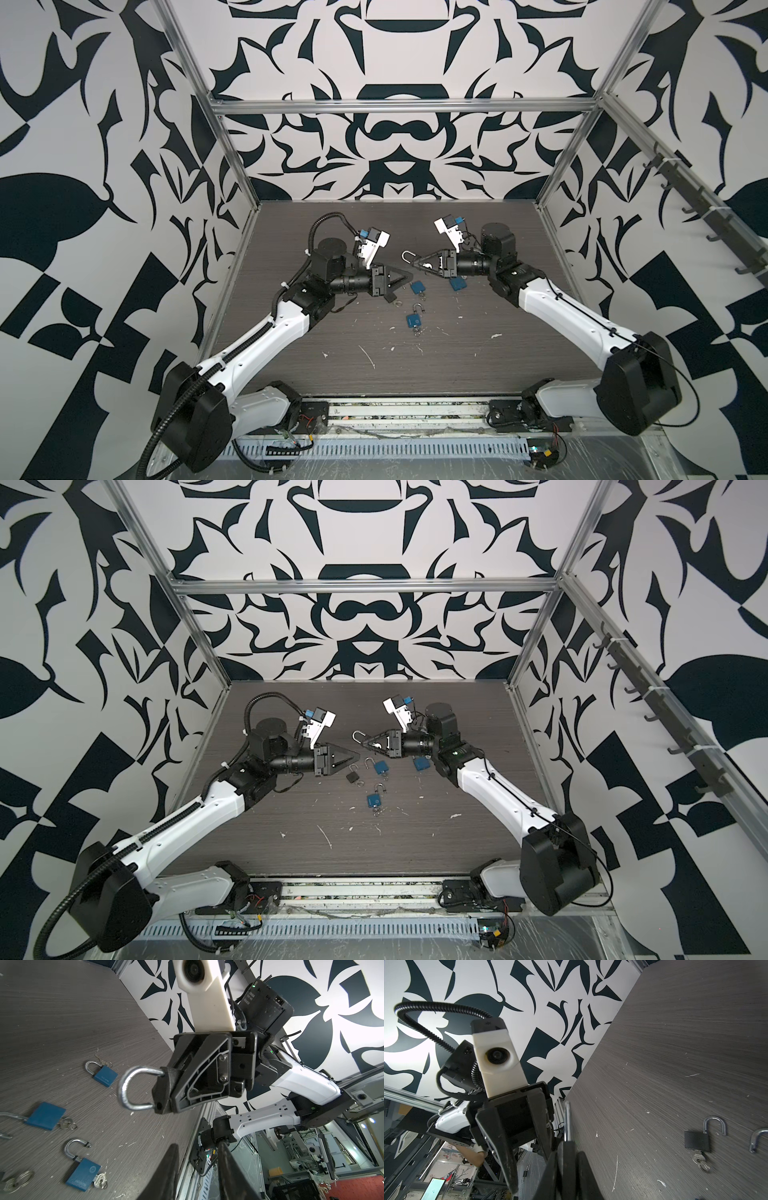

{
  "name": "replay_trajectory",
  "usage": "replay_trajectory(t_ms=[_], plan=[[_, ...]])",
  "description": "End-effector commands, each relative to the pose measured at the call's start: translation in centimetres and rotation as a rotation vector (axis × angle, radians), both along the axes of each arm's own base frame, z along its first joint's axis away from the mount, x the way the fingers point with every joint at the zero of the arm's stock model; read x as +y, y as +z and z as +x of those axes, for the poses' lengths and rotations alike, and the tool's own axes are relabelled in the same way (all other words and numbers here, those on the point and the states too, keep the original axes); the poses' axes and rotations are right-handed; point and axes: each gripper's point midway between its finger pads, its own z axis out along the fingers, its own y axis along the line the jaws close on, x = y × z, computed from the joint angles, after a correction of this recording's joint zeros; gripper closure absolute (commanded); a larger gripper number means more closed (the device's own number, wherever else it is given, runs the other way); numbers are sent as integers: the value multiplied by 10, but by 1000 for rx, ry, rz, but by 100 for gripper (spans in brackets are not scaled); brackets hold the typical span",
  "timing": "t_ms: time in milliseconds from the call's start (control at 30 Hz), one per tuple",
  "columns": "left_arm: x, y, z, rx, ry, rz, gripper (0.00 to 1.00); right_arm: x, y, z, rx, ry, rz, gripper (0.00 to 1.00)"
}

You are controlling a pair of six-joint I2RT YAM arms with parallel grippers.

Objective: Lock with the key

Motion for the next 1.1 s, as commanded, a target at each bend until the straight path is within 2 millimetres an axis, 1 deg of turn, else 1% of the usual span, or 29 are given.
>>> replay_trajectory(t_ms=[0,100,167,333,533,733,967,1067], plan=[[12,15,-1,-43,12,-20,63,2,26,1,-96,8,45,100],[19,15,8,-43,54,-7,60,2,27,-3,-95,30,51,100],[20,12,14,-35,68,4,58,4,28,-7,-94,48,55,100],[13,9,23,-25,59,3,58,8,31,-20,-95,102,68,100],[8,17,29,-52,42,-28,59,8,29,-24,-85,122,67,100],[3,23,32,-64,18,-46,68,9,27,-23,-80,121,64,100],[2,24,31,-66,9,-55,76,9,26,-22,-79,122,63,100],[2,25,32,-70,9,-56,83,9,25,-22,-78,120,60,100]])
